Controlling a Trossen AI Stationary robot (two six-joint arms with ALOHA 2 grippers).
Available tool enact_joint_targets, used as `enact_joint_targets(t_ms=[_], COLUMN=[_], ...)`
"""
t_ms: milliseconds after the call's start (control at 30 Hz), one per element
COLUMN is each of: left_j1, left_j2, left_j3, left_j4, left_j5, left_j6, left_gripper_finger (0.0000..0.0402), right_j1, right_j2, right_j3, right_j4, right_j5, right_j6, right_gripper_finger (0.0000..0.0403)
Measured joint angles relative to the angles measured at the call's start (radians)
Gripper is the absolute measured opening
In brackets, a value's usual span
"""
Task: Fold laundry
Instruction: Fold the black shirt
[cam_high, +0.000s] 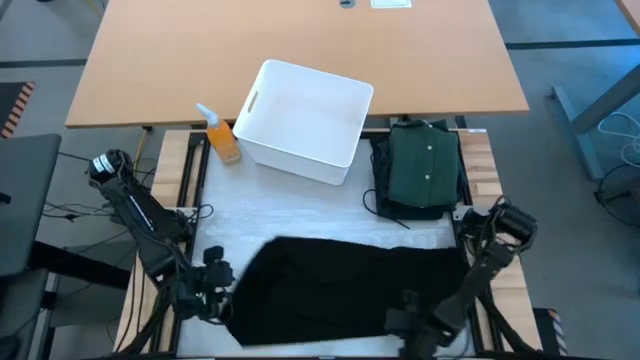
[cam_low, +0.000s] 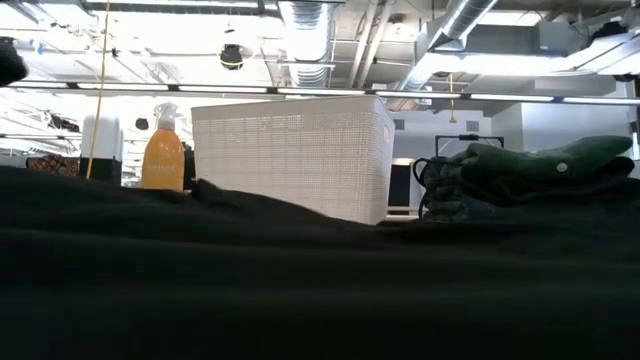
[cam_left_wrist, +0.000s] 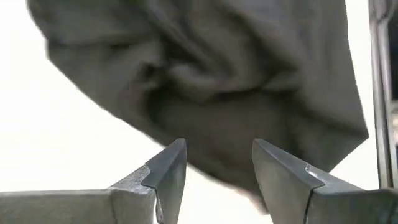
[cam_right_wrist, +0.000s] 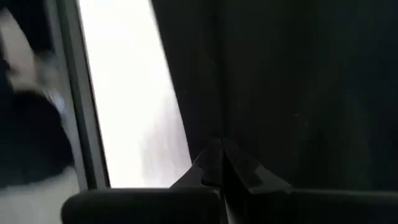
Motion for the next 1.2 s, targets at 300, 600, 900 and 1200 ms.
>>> enact_joint_targets(t_ms=[300,600,900,1200], left_j1=[0.025,0.133,0.214,0.259], left_j2=[0.032,0.167,0.256,0.267], left_j3=[-0.124,-0.225,-0.225,-0.224], left_j4=[0.47,0.752,0.768,0.735], left_j5=[-0.285,-0.228,-0.026,-0.058], left_j6=[0.298,0.515,0.521,0.515], left_gripper_finger=[0.017,0.0169,0.0169,0.0115], right_j1=[0.158,0.083,-0.04,-0.122], right_j2=[-0.191,-0.26,-0.239,-0.241], right_j3=[-0.005,-0.004,-0.003,-0.003], right_j4=[-0.312,-0.261,-0.207,-0.18], right_j5=[0.142,0.545,0.538,0.535], right_j6=[0.326,0.216,0.039,-0.063], right_gripper_finger=[0.002,0.002,0.002,0.0021])
